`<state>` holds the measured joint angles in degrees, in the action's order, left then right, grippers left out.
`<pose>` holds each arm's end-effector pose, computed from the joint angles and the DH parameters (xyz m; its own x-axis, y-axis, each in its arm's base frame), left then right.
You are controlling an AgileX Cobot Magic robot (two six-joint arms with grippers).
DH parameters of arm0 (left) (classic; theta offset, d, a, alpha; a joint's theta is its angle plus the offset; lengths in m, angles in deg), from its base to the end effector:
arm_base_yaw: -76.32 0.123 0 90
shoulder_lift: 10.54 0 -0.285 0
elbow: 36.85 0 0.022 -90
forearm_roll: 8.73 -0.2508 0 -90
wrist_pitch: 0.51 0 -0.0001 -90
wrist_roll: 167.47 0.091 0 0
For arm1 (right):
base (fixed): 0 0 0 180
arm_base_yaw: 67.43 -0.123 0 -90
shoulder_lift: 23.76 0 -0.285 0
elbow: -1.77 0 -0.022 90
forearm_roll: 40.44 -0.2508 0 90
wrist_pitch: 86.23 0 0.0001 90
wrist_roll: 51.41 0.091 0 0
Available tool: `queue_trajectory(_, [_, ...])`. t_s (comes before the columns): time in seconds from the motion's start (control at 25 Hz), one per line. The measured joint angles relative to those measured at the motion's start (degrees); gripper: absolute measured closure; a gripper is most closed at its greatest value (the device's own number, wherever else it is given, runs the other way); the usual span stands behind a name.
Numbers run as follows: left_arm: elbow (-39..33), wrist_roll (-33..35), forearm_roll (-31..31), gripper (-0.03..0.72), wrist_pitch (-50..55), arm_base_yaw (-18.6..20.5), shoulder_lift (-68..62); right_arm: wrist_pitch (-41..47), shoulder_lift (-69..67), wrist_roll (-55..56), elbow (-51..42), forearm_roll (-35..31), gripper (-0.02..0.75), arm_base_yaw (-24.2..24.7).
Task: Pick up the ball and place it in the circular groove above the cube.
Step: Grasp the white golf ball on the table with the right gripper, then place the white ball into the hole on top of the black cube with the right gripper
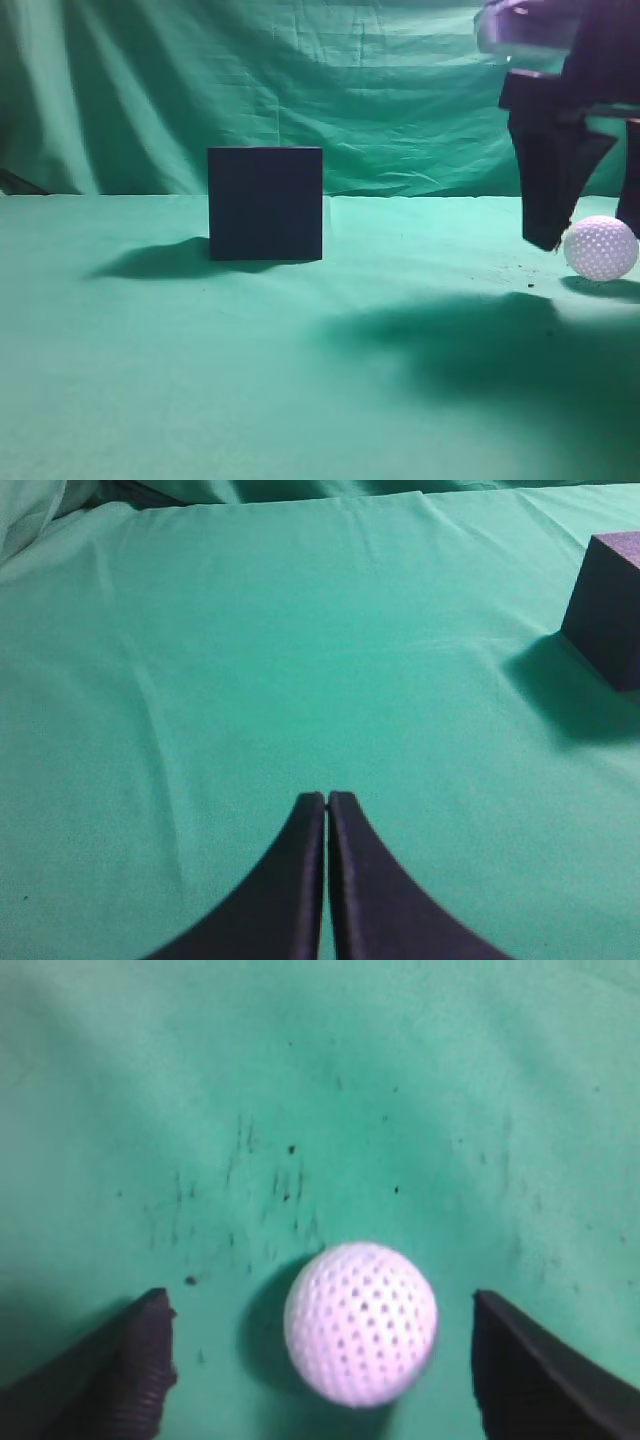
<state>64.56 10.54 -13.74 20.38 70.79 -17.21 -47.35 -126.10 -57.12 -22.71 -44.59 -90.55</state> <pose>0.0525 -0.0022 0.1735 -0.2722 0.0735 -0.9594 0.0794 0.9954 0.0537 0.2718 0.1206 0.1806 -0.8727 -0.4195 -0.2499 -0.4408 0.8970 0.0332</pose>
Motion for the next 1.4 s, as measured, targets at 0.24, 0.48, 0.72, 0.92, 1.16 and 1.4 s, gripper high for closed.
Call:
queue_trajectory(0.24, [0.0,0.0,0.0,0.688,0.0,0.0,0.0,-0.4,-4.3,0.1,2.0,1.6,0.214,0.0])
queue_trajectory(0.48, [0.0,0.0,0.0,0.688,0.0,0.0,0.0,0.8,-4.9,3.3,2.1,1.7,0.412,0.0])
queue_trajectory(0.72, [0.0,0.0,0.0,0.688,0.0,0.0,0.0,7.3,-4.9,3.7,8.6,1.8,0.419,0.0])
queue_trajectory(0.92, [0.0,0.0,0.0,0.688,0.0,0.0,0.0,11.9,-4.9,2.4,20.8,1.8,0.419,-3.6])
queue_trajectory(1.16, [0.0,0.0,0.0,0.688,0.0,0.0,0.0,8.8,-5.8,1.9,30.9,0.0,0.419,-13.0])
queue_trajectory(1.4, [0.0,0.0,0.0,0.688,0.0,0.0,0.0,8.1,-13.3,1.5,38.7,-1.3,0.419,-15.7])
